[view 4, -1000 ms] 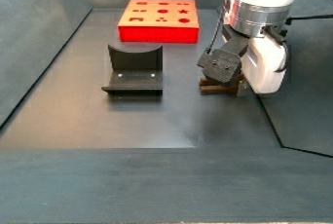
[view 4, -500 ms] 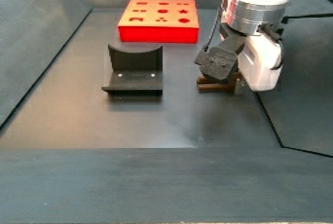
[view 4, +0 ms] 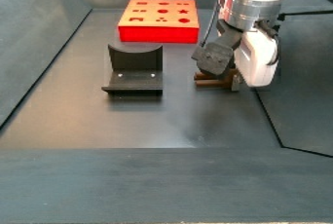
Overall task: Pick up the 3 prong object. Move up. Place the 3 prong object on the fixture. Regrasp the 3 prong object. Move to above the board. Insert the 3 prong object.
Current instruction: Move up, then place the 3 prong object on the fixture.
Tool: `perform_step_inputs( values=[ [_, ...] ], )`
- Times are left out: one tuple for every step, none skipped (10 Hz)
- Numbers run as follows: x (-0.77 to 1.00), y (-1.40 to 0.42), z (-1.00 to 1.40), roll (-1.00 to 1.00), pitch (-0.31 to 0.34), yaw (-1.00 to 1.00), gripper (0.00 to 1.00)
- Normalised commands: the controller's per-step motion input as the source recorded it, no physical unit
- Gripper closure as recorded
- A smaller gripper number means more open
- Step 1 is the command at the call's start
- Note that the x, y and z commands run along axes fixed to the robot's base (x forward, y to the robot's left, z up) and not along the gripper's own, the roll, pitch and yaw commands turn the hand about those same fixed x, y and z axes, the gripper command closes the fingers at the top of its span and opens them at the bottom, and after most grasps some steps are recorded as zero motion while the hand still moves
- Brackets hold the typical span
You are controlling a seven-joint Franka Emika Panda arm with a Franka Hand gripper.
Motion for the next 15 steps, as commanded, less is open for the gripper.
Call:
perform_step_inputs(
  values=[
    [-0.04,0.08,0.78,0.00,0.027,0.04,1.00],
    [-0.04,0.06,0.67,-0.01,0.056,0.04,1.00],
    [-0.02,0.04,0.57,-0.01,0.062,0.03,1.00],
    [-0.02,0.02,0.40,-0.02,0.058,0.02,1.00],
    [-0.02,0.01,0.32,-0.03,0.052,0.02,1.00],
    [0.00,0.00,1.00,0.00,0.000,0.00,1.00],
    [0.00,0.00,1.00,-0.01,-0.004,0.00,1.00],
    [0.00,-0.01,1.00,-0.01,0.011,0.00,1.00],
    [-0.01,-0.01,1.00,-0.02,0.019,0.00,1.00],
    [-0.01,-0.01,1.00,-0.03,0.022,0.00,1.00],
    [-0.02,-0.01,1.00,-0.03,0.023,0.01,1.00],
    [-0.02,-0.02,1.00,-0.04,0.023,0.01,1.00],
    [-0.02,-0.02,1.00,-0.04,0.023,0.01,1.00],
    [-0.02,-0.02,1.00,-0.05,0.026,0.01,1.00],
    [-0.02,-0.02,0.92,-0.06,0.029,0.02,1.00]
  ],
)
